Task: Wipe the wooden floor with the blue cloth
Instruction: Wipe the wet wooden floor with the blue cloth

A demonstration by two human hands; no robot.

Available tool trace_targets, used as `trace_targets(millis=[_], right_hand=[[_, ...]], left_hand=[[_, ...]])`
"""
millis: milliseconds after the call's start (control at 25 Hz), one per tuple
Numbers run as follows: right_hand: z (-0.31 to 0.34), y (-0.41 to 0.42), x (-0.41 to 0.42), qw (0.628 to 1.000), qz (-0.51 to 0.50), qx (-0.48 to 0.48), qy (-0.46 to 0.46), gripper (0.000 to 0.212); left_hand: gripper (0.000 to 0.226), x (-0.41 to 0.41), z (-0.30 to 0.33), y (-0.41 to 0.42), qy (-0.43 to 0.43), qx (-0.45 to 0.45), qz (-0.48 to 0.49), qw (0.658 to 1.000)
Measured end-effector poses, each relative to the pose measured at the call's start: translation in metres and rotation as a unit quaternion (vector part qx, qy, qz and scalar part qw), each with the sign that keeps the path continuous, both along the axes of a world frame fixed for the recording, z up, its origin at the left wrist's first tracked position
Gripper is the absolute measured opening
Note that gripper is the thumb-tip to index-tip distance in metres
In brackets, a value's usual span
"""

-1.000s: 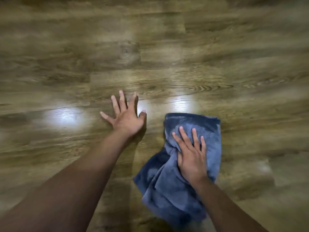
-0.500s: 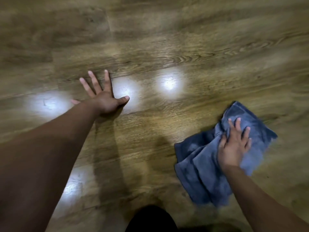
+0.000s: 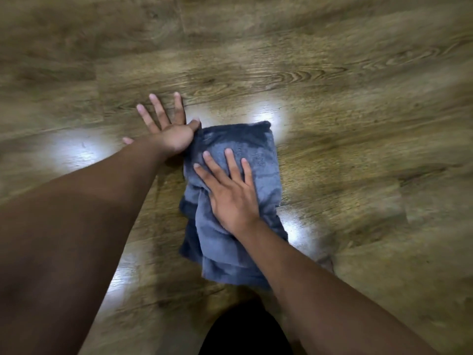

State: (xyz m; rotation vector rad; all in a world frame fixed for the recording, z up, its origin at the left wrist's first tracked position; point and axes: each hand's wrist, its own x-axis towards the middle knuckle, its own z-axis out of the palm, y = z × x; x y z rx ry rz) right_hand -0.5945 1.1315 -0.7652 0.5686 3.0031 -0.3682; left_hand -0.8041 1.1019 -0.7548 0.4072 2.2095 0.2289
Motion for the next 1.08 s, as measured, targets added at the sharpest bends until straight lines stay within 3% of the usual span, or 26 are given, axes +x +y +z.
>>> trace_targets(millis=[80, 280, 440, 760, 920, 1080], right_hand=[[0.002, 0.019, 0.024, 1.000, -0.024, 0.012, -0.008, 0.059], [0.014, 0.090, 0.142, 0.961, -0.259, 0.018, -0.099, 0.061], [0.025, 0.162, 0.222, 0.911, -0.403, 0.007, -0.084, 0.056], [0.018, 0.161, 0.205, 0.904, -0.425, -0.024, -0.030, 0.052], [0.018, 0.126, 0.159, 0.961, -0.275, -0.022, -0.033, 0.056], [0.012, 0.065, 0.097, 0.988, -0.141, 0.005, -0.062, 0.058]], left_hand=[[0.085, -0.002, 0.001, -0.004, -0.001, -0.001, -0.012, 1.000], [0.132, 0.009, 0.021, -0.003, 0.002, -0.027, -0.036, 0.999], [0.135, 0.015, 0.028, -0.002, 0.007, -0.037, -0.049, 0.998], [0.127, 0.013, 0.026, 0.000, 0.019, -0.059, -0.043, 0.997], [0.128, 0.010, 0.023, -0.001, 0.017, -0.049, -0.043, 0.998], [0.131, 0.008, 0.021, -0.005, 0.015, -0.041, -0.049, 0.998]])
